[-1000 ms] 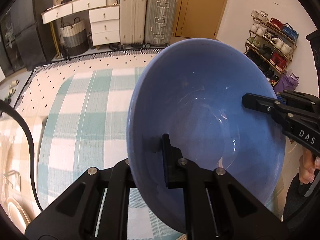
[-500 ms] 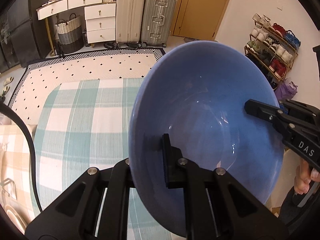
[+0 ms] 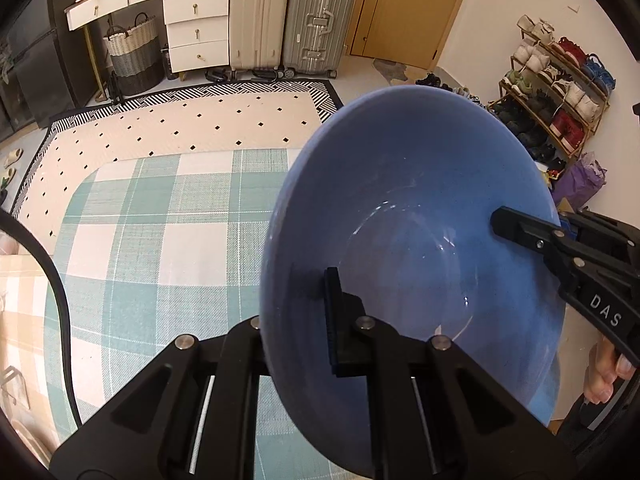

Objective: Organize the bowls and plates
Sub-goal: 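Lift the blue bowl with both tools and carry it over another blue bowl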

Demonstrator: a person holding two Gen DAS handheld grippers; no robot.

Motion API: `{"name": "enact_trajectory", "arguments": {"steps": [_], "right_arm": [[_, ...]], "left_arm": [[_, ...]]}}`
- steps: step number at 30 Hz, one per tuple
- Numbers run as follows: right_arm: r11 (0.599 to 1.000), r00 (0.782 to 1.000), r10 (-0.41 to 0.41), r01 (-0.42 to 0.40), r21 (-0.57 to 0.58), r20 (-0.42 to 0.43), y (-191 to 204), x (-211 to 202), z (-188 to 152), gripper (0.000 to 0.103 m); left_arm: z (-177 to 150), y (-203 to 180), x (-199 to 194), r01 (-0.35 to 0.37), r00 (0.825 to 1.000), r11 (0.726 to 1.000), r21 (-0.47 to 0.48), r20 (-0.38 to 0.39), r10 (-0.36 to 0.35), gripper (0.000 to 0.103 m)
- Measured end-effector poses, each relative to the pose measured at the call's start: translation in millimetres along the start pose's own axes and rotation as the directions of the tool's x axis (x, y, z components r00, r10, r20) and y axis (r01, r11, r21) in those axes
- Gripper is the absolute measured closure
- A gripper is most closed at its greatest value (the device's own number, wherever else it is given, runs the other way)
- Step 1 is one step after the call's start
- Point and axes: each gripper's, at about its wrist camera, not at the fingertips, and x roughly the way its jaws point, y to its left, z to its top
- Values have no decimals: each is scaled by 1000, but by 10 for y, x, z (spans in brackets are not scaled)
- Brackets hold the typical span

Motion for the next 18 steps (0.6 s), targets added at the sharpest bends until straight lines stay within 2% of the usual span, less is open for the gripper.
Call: {"name": "enact_trajectory", "arguments": {"steps": [6,18], "right_arm": [[1000,1000,-9,9,7,-28,-105,193,-19,93],[1000,997,-28,29,8,-67,-183,446,-68,92]], "left_arm": [[83,-19,333,-2,1000,1000,5,-21,2,95],[-6,122,743,-22,998,999,23,-52,24,94]]}}
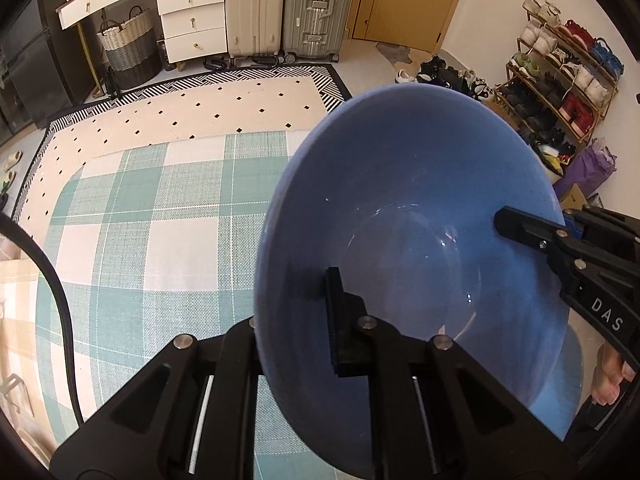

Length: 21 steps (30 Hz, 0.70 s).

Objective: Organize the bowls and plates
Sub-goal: 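Lift the blue bowl with both tools and carry it over another blue bowl, then lower the blue bowl into the other blue bowl and open both tools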

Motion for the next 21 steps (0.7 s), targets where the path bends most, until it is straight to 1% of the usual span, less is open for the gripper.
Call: {"name": "enact_trajectory", "arguments": {"steps": [3,5,6,7,9,10,12,17,18,20,21], "right_arm": [[1000,1000,-15,14,-8,-10,2,53,-19,92],[998,998,-55,54,-23,-18,23,85,-40,92],[996,996,-89,88,-33,-19,32,99,-48,92],[994,995,-102,101,-40,-20,29,117,-62,92],[998,997,-66,66,-14,-31,-26,144,-89,92],[998,998,-62,62,-5,-31,-52,149,-100,92],[998,997,-69,69,2,-31,-87,150,-120,92],[998,998,-60,61,17,-29,-132,88,-146,92],[998,998,-63,64,15,-23,-129,59,-149,92],[998,998,-61,61,13,-19,-130,16,-162,92],[998,998,-58,58,14,-18,-125,-10,-168,92]], "left_arm": [[-27,-8,69,-6,1000,1000,3,-4,6,94],[-36,-31,96,-24,1000,1000,13,4,24,96],[-43,-32,104,-26,1000,1000,14,8,26,96],[-41,-21,119,-20,1000,1000,9,8,20,96],[-29,13,137,-16,1000,1000,2,10,16,96],[-23,34,139,-12,1000,1000,-2,10,12,93],[-11,52,135,-4,1000,1000,-7,14,4,90],[-87,81,66,-20,1000,1000,-7,5,20,90],[-168,91,-16,-25,1000,1000,-8,5,25,88],[-180,54,-86,-35,999,999,-2,4,35,83],[-186,49,-86,-45,999,999,2,1,45,78]]}}
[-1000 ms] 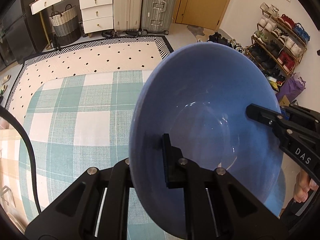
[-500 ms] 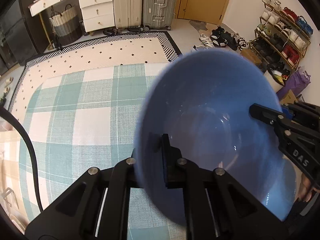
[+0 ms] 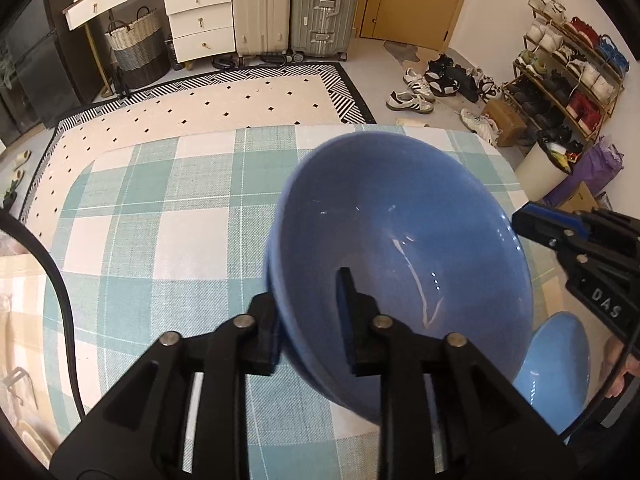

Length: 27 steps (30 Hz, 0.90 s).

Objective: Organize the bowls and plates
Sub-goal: 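Lower the blue bowl into the other blue bowl and open both tools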

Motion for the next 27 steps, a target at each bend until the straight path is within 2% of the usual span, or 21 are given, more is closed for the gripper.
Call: {"name": "enact_trajectory", "arguments": {"steps": [6,8,10,15,21,23,25,27], "right_arm": [[1000,1000,13,-13,6,7,22,-119,-36,91],[1000,1000,19,-20,12,7,27,-144,-47,90],[999,1000,29,-29,17,7,34,-160,-54,90],[999,999,48,-48,19,9,83,-217,-63,89],[996,996,82,-82,20,26,198,-326,-84,71],[995,995,98,-99,23,34,238,-379,-97,62],[993,993,111,-112,22,48,279,-443,-120,55],[994,992,108,-109,19,63,324,-508,-152,52]], "left_arm": [[-109,9,-140,-21,1000,1000,-8,13,21,58],[-139,20,-211,-26,999,1000,-14,27,26,54],[-145,30,-292,-42,998,999,-20,45,43,44],[-153,72,-496,-54,996,998,-25,65,56,41],[-236,147,-690,-46,996,998,-29,76,48,37],[-280,173,-758,-44,995,999,-28,84,46,36],[-335,196,-836,-38,995,999,-27,94,41,30],[-388,205,-910,-32,994,999,-22,102,34,30]]}}
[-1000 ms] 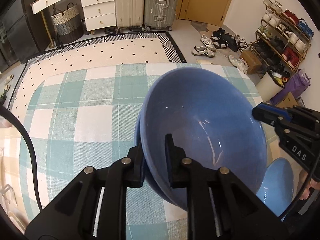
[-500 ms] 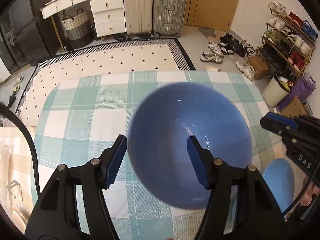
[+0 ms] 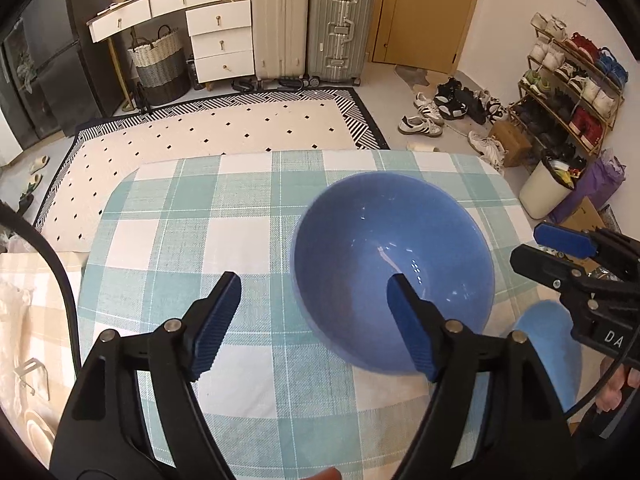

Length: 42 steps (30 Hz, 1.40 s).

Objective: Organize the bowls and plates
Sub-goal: 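Lower the blue bowl into the other blue bowl and open both tools, then withdraw both tools and hold them above the nested blue bowls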

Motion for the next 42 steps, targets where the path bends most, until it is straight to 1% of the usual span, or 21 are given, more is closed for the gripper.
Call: {"name": "enact_trajectory", "arguments": {"steps": [1,2,4,6,8,10,14,18,26,27,28,32,38,42], "right_arm": [[1000,1000,1,-1,0,4,22,-23,-15,48],[1000,1000,6,-6,1,8,41,-44,-34,40],[1000,1000,18,-18,3,15,71,-84,-74,30],[1000,1000,21,-21,1,17,98,-124,-117,26],[1000,1000,21,-21,-1,21,126,-171,-156,17],[1000,1000,22,-22,-8,21,149,-236,-201,14],[999,998,47,-48,10,50,178,-401,-310,12],[1000,996,17,-18,6,91,243,-541,-434,11],[1000,990,10,-9,-2,138,327,-688,-580,11],[1000,989,4,-4,-4,145,329,-709,-591,11],[1000,988,2,-2,-3,151,326,-732,-600,11],[1000,985,11,-12,7,170,312,-810,-638,11],[1000,984,6,-6,-1,181,311,-884,-668,10],[1000,984,17,-18,2,175,290,-879,-691,10]], "left_arm": [[-21,5,-34,-1,1000,1000,0,3,1,30],[-43,15,-67,0,1000,1000,-1,6,0,30],[-85,38,-128,7,1000,1000,-7,9,-7,29],[-127,50,-187,12,1000,1000,-10,8,-12,28],[-173,62,-248,20,1000,1000,-9,7,-20,28],[-237,79,-337,26,1000,1000,-13,16,-26,26],[-349,112,-516,40,999,999,-19,37,-40,24],[-478,143,-686,56,997,998,-21,53,-54,22],[-643,183,-836,59,996,998,-20,68,-58,16],[-659,187,-846,62,996,998,-19,69,-60,10],[-674,189,-855,64,995,998,-18,74,-62,1],[-719,169,-887,68,994,998,-10,85,-67,2],[-743,127,-909,53,993,998,16,107,-54,2],[-770,143,-908,74,990,997,11,117,-75,2]]}}
